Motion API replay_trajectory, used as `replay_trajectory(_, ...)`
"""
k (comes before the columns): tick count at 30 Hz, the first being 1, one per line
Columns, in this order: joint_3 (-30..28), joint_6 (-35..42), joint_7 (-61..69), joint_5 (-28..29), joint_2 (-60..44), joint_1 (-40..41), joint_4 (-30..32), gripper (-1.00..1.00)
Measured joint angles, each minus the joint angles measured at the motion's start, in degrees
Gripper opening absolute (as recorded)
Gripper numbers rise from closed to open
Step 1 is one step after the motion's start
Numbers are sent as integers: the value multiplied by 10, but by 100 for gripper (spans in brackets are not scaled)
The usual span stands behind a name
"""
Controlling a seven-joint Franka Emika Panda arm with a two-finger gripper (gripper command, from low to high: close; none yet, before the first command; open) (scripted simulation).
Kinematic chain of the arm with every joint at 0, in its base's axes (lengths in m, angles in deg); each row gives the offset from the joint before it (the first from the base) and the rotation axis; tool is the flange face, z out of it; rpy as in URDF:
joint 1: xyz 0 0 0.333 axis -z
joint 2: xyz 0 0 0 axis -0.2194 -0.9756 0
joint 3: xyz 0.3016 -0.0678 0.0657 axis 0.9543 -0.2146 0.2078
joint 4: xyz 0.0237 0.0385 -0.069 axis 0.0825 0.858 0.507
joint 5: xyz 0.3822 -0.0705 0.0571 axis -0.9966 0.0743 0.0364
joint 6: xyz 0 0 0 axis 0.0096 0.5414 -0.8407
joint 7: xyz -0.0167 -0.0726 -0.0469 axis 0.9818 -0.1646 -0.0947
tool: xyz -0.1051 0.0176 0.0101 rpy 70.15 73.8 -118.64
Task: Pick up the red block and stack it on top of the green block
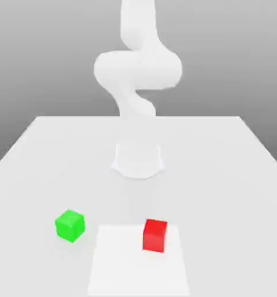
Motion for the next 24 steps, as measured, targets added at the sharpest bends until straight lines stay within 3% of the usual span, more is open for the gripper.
replay_trajectory(13, -115, -138, 361, -23, -216, -144, 147, 0)
replay_trajectory(20, -132, -211, 542, -22, -328, -183, 225, 0)
replay_trajectory(24, -133, -253, 622, 10, -386, -189, 269, 0)
